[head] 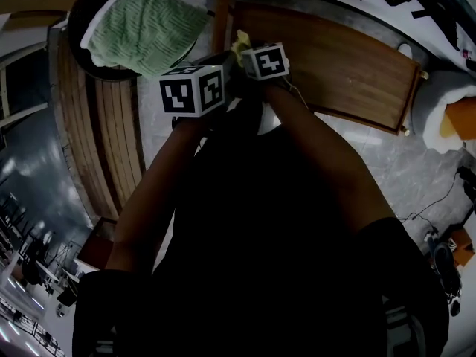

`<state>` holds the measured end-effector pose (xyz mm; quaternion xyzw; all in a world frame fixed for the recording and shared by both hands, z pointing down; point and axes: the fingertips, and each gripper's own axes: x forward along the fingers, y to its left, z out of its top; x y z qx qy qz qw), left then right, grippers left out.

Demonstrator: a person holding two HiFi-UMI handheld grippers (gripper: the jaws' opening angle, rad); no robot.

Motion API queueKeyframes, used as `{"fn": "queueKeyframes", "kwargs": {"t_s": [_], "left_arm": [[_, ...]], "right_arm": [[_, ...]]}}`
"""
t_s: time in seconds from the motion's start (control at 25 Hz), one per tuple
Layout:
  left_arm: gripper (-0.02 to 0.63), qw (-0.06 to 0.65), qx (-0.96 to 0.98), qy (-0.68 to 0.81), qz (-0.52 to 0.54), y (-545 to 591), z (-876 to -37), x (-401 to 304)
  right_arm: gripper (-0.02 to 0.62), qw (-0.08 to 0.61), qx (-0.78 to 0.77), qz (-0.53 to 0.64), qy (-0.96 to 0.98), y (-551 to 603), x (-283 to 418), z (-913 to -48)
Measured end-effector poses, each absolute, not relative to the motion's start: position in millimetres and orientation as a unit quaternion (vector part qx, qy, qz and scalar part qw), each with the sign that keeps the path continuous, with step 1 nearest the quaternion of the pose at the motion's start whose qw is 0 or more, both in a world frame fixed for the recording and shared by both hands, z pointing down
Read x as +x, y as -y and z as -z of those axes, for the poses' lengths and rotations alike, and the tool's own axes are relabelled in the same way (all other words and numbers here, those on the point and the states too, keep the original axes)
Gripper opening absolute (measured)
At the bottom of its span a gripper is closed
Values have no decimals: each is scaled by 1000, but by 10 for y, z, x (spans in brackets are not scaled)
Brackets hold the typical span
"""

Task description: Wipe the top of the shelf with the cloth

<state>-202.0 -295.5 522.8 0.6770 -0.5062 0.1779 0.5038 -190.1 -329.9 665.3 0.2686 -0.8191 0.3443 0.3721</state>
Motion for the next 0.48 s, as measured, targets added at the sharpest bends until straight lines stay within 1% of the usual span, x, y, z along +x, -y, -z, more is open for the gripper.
{"fn": "queueKeyframes", "kwargs": {"t_s": [0.16, 0.32, 0.48], "left_arm": [[12, 509, 679, 497, -181, 3010, -5268, -1812], [12, 511, 685, 480, -198, 3038, -5354, -1461], [12, 517, 681, 474, -212, 3068, -5515, -1110]], "right_arm": [[48, 376, 281, -351, 810, 3352, -1603, -6662], [48, 389, 296, -356, 796, 3356, -1116, -6707], [48, 385, 307, -361, 792, 3379, -687, -6708]]}}
